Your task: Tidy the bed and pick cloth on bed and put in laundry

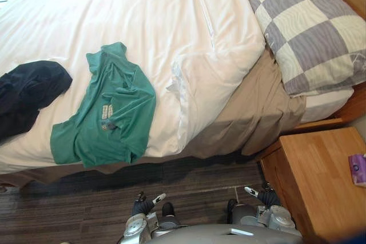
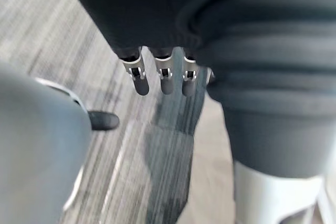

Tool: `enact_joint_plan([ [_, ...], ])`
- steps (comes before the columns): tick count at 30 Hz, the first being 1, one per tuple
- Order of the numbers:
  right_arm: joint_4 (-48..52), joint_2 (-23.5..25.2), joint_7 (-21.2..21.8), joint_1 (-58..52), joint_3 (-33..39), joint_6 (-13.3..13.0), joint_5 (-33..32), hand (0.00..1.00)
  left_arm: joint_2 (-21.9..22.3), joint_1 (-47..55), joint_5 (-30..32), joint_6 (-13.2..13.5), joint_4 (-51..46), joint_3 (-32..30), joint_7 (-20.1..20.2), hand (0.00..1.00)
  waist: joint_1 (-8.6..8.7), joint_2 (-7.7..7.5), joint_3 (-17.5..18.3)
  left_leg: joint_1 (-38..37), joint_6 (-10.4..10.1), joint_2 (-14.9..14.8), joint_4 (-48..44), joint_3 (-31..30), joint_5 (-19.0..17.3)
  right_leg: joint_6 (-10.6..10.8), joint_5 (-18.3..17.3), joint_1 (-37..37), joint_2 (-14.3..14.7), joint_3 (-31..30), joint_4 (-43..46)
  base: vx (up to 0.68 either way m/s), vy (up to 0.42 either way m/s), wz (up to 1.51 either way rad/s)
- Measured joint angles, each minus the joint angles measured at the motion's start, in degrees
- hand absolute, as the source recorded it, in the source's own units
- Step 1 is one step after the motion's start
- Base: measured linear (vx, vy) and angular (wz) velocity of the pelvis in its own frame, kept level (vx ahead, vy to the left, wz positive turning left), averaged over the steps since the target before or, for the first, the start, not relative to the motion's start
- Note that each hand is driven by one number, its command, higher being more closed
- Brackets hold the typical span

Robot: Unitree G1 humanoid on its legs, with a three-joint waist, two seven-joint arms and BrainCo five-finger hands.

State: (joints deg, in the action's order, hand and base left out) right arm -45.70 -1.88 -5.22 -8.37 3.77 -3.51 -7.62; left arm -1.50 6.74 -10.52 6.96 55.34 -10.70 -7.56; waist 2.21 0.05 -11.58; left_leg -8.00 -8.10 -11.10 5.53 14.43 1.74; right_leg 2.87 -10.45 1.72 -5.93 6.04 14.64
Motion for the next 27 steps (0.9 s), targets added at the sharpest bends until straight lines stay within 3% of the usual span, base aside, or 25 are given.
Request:
enact_joint_plan([
  [5,1.9,1.1,0.4,-2.0,1.8,0.1,-0.8,0.0,-0.3,0.2,-0.1,0.0,0.0,-1.5,0.1,0.0,0.06,-1.17,0.9,-0.5,-0.1,0.5,0.0,2.1,0.0,0.0,0.0,-1.6,-0.4,-0.2,-2.3,0.12,-0.01,0.0],
  [9,20.5,0.6,-1.0,-7.6,7.1,0.2,0.1,0.0,0.0,2.2,-0.1,0.0,-0.6,-2.9,0.1,0.0,0.12,-1.09,2.8,-0.9,-0.1,0.9,0.0,2.5,0.0,0.0,0.0,-3.3,-1.1,0.0,-3.9,0.03,0.005,0.05],
  [12,29.0,-3.1,-3.5,-6.2,12.5,-0.5,2.4,0.0,0.0,2.7,-0.1,0.1,-0.6,-2.8,0.2,0.0,0.22,-0.79,3.0,-0.7,-0.1,1.1,0.1,2.1,0.0,0.2,0.2,-3.3,-1.0,0.2,-4.2,-0.04,-0.001,0.08],
  [19,37.7,-10.9,-9.3,5.3,17.2,0.1,13.0,0.0,-2.4,3.6,0.0,0.2,-0.6,-0.3,0.2,0.0,0.34,0.19,4.3,3.4,0.5,1.3,0.4,-1.2,0.6,0.4,1.6,-1.7,-0.7,2.4,-5.7,-0.08,-0.002,0.19],
  [27,38.1,-16.4,-13.4,22.4,13.7,2.0,18.7,0.0,-4.7,3.4,-0.1,0.3,-2.4,1.5,0.1,0.0,-0.53,1.33,2.0,9.2,1.4,2.2,0.1,-4.7,2.4,0.4,3.5,2.0,-1.4,4.2,-6.0,-0.03,0.015,0.18],
])
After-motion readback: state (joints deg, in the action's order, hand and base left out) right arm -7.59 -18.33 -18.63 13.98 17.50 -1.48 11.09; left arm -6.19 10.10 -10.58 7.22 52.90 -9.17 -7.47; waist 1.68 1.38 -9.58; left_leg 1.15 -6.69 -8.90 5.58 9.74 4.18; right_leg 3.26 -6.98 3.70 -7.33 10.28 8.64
